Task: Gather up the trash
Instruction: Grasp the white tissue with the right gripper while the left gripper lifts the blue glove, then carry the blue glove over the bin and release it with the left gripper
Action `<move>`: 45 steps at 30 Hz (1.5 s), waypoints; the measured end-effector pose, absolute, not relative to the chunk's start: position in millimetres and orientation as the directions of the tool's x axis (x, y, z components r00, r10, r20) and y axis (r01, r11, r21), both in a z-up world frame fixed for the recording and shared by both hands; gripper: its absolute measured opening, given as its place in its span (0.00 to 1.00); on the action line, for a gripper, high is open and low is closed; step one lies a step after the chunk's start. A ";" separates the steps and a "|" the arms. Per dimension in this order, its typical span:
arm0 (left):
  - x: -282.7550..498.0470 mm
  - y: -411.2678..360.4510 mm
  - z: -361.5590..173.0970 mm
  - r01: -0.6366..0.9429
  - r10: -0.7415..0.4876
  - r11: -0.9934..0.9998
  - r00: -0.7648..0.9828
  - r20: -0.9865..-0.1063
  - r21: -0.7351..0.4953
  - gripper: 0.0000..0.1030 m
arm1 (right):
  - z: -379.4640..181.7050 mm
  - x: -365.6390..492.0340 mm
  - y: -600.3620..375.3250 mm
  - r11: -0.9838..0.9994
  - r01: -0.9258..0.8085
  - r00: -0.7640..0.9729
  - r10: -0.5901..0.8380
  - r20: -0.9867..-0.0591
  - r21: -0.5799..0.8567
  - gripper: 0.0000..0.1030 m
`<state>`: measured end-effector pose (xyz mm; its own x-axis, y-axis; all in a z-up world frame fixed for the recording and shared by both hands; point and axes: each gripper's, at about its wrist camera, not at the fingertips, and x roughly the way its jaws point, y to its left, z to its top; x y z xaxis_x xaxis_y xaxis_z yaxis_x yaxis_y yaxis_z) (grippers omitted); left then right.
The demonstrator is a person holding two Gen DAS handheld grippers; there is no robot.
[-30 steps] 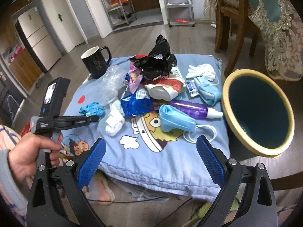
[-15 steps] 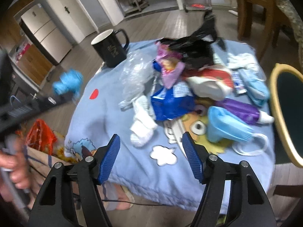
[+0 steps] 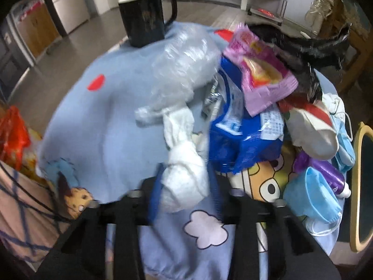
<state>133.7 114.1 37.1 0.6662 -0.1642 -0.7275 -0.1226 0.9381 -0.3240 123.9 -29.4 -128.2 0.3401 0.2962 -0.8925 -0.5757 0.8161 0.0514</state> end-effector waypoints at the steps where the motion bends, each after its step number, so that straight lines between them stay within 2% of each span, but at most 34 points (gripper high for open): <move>1: 136.1 109.7 37.5 -0.113 -0.155 0.946 0.668 -0.728 -0.305 0.17 | -129.1 124.5 -31.8 0.815 -0.576 0.338 0.308 -0.889 0.063 0.28; 12: 138.7 87.7 44.3 -0.057 -0.189 0.949 0.683 -0.705 -0.310 0.17 | -80.4 101.2 -81.6 0.806 -0.576 0.342 0.394 -0.853 0.141 0.27; 20: 142.9 67.6 47.0 -0.021 -0.214 0.951 0.679 -0.702 -0.309 0.17 | -20.6 95.8 -133.2 0.821 -0.538 0.420 0.457 -0.784 0.190 0.27; 27: 148.9 44.3 48.4 0.015 -0.229 0.955 0.673 -0.704 -0.296 0.17 | 6.1 96.6 -177.9 0.842 -0.490 0.476 0.475 -0.740 0.225 0.27; 36: 159.3 -19.0 44.1 0.145 -0.301 0.951 0.631 -0.715 -0.272 0.17 | 18.1 108.9 -237.5 0.902 -0.358 0.583 0.417 -0.697 0.241 0.27; 45: 176.8 -104.4 31.5 0.305 -0.400 0.914 0.559 -0.726 -0.268 0.17 | 14.4 113.0 -316.7 0.959 -0.061 0.705 0.238 -0.668 0.278 0.27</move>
<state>176.8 -104.4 31.5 0.5587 -0.4001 -0.7265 0.3052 0.9137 -0.2685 113.0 -316.7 14.4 0.7050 0.2384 -0.6679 -0.0610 0.9587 0.2778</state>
